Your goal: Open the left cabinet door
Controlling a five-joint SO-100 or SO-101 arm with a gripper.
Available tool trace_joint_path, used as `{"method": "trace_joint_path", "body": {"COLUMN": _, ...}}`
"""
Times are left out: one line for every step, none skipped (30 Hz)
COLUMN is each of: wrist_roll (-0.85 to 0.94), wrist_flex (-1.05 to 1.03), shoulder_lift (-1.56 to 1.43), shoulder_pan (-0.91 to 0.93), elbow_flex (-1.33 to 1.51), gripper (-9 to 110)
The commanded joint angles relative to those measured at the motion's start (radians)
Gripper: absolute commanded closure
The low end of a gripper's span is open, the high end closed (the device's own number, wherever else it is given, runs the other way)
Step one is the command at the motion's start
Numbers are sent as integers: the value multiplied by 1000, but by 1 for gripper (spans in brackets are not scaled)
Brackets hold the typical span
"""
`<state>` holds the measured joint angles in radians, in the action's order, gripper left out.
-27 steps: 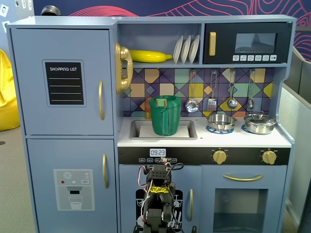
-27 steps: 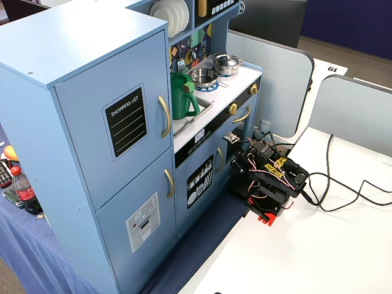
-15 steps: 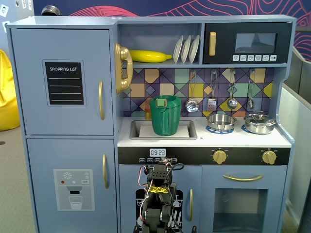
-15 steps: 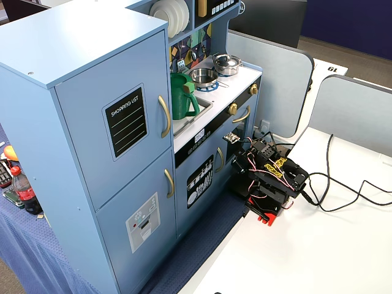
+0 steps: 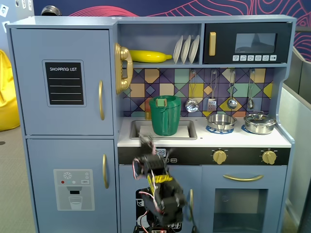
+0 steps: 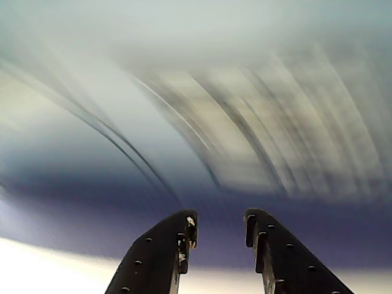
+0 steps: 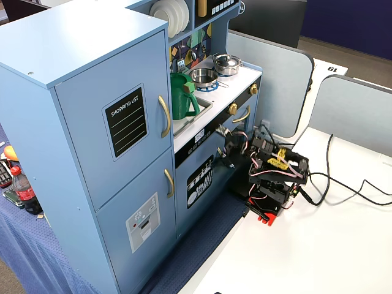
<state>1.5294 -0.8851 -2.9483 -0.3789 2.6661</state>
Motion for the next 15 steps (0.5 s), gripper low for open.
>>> {"method": "trace_joint_path", "body": {"wrist_roll": 83, "wrist_flex": 186, "shoulder_lift": 166, "shoulder_pan": -153, "elbow_flex": -360, "gripper": 100}}
{"method": "trace_joint_path", "body": {"wrist_roll": 63, "wrist_flex": 215, "shoulder_lift": 209, "shoulder_pan": -166, "elbow_flex": -425, "gripper": 98}}
{"method": "trace_joint_path", "body": {"wrist_roll": 18, "wrist_flex": 247, "shoulder_lift": 247, "shoulder_pan": -170, "elbow_flex": -485, "gripper": 94}}
{"method": "trace_joint_path", "body": {"wrist_roll": -28, "wrist_flex": 270, "shoulder_lift": 287, "shoulder_pan": -169, "elbow_flex": -545, "gripper": 90}}
{"method": "trace_joint_path", "body": {"wrist_roll": -41, "wrist_flex": 272, "shoulder_lift": 324, "shoulder_pan": -163, "elbow_flex": -606, "gripper": 87}}
{"method": "trace_joint_path", "body": {"wrist_roll": -46, "wrist_flex": 272, "shoulder_lift": 357, "shoulder_pan": -163, "elbow_flex": -663, "gripper": 86}}
{"method": "trace_joint_path", "body": {"wrist_roll": -52, "wrist_flex": 270, "shoulder_lift": 390, "shoulder_pan": -163, "elbow_flex": -716, "gripper": 85}}
{"method": "trace_joint_path", "body": {"wrist_roll": -38, "wrist_flex": 272, "shoulder_lift": 420, "shoulder_pan": -163, "elbow_flex": -762, "gripper": 85}}
{"method": "trace_joint_path", "body": {"wrist_roll": -28, "wrist_flex": 287, "shoulder_lift": 449, "shoulder_pan": -164, "elbow_flex": -801, "gripper": 85}}
{"method": "trace_joint_path", "body": {"wrist_roll": -23, "wrist_flex": 301, "shoulder_lift": 474, "shoulder_pan": -167, "elbow_flex": -836, "gripper": 85}}
{"method": "trace_joint_path", "body": {"wrist_roll": -5, "wrist_flex": 310, "shoulder_lift": 499, "shoulder_pan": -173, "elbow_flex": -870, "gripper": 86}}
{"method": "trace_joint_path", "body": {"wrist_roll": 17, "wrist_flex": 319, "shoulder_lift": 518, "shoulder_pan": -183, "elbow_flex": -897, "gripper": 86}}
{"method": "trace_joint_path", "body": {"wrist_roll": 26, "wrist_flex": 337, "shoulder_lift": 535, "shoulder_pan": -195, "elbow_flex": -917, "gripper": 86}}
{"method": "trace_joint_path", "body": {"wrist_roll": 43, "wrist_flex": 351, "shoulder_lift": 549, "shoulder_pan": -209, "elbow_flex": -931, "gripper": 86}}
{"method": "trace_joint_path", "body": {"wrist_roll": 61, "wrist_flex": 359, "shoulder_lift": 558, "shoulder_pan": -222, "elbow_flex": -940, "gripper": 86}}
